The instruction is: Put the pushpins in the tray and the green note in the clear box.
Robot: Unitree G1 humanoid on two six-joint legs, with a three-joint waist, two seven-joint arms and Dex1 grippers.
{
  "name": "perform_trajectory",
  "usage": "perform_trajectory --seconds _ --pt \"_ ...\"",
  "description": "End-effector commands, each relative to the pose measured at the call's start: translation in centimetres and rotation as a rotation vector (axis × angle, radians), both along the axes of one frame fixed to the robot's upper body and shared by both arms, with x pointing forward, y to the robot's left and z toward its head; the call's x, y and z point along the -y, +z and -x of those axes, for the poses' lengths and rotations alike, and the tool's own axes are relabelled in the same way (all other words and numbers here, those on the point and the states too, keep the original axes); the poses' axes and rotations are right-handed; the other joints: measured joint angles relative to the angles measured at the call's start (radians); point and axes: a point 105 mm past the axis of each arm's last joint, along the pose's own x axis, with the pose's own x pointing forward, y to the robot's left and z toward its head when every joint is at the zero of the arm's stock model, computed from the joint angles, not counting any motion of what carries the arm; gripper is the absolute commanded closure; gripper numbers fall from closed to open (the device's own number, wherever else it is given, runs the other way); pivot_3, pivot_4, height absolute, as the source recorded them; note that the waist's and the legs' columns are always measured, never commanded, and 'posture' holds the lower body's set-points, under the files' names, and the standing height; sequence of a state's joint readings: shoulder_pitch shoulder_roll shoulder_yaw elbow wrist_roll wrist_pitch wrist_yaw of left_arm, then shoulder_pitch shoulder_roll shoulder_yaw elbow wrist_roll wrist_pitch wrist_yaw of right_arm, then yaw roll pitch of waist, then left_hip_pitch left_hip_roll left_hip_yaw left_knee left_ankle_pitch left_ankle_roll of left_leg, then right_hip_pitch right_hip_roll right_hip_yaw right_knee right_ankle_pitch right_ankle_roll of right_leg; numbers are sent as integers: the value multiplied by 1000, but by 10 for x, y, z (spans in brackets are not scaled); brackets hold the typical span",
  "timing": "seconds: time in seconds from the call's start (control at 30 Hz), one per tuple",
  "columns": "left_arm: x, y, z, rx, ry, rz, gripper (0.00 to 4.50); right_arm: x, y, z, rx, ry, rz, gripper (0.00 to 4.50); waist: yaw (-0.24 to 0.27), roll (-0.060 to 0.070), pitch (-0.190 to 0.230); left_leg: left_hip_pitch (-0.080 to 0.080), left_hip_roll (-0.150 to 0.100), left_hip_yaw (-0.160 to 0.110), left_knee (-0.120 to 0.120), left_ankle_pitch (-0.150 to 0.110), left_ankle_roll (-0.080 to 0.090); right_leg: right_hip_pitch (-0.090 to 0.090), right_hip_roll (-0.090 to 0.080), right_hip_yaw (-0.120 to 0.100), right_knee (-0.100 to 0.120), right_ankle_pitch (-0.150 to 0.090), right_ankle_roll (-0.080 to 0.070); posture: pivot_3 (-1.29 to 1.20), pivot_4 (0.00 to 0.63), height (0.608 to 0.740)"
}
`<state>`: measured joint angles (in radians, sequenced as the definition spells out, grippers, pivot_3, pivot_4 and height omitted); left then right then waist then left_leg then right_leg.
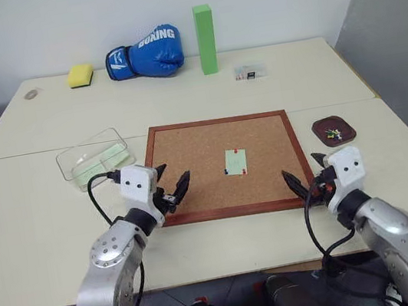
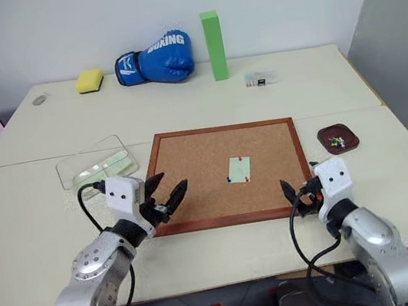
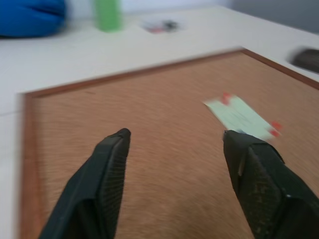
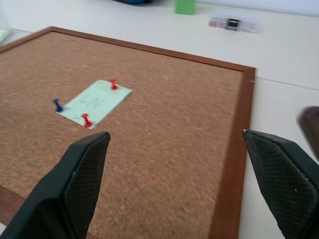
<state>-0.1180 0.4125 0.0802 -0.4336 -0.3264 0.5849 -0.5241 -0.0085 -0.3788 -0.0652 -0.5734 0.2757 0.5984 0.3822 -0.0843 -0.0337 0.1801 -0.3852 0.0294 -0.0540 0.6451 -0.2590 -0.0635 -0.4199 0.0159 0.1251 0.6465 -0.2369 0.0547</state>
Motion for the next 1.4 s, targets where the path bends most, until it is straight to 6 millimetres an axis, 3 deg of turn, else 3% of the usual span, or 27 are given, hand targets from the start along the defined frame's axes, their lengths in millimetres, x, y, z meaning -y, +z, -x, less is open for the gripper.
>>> perform_trajectory --seconds 0.03,0.27,0.4,0.53,0.93,1.27,1.4 --pt "2 13 -7 12 -185 -30 2320 -7 14 -15 15 150 -15 0 0 0 0 0 0 0 0 0 0 0 0 0 1 0 0 0 150 740" --pt "4 14 -12 -28 -368 -95 3802 -30 15 -22 -35 390 -3 0 1 0 1 -3 0 -1 -1 -1 0 -1 0 -1 0 2 5 0 150 740" --pt "5 15 -18 -34 -415 -114 4496 -39 15 -31 -34 444 18 0 1 0 1 -5 0 -2 0 -1 0 -2 0 -1 0 2 6 0 150 740" --pt "3 8 -29 -43 -407 -127 4496 -47 15 -49 -14 443 38 0 0 0 1 -5 0 -2 0 -1 0 -2 0 -1 0 3 6 0 150 740" --pt "1 -49 -36 -172 -406 -240 4496 -74 11 -94 20 416 43 0 2 1 1 -6 0 -4 0 -1 0 -2 0 -2 1 3 6 0 150 740" --pt "1 -45 -39 -157 -419 -242 4496 -83 -7 -111 -18 426 44 0 1 1 1 -4 0 -4 1 -1 0 -1 0 -2 3 4 5 0 150 740" --pt "-5 -42 -42 -156 -407 -255 4500 -87 -12 -115 -27 434 46 672 1 1 1 -4 0 -4 1 -1 0 -1 0 -2 3 4 5 0 150 740"
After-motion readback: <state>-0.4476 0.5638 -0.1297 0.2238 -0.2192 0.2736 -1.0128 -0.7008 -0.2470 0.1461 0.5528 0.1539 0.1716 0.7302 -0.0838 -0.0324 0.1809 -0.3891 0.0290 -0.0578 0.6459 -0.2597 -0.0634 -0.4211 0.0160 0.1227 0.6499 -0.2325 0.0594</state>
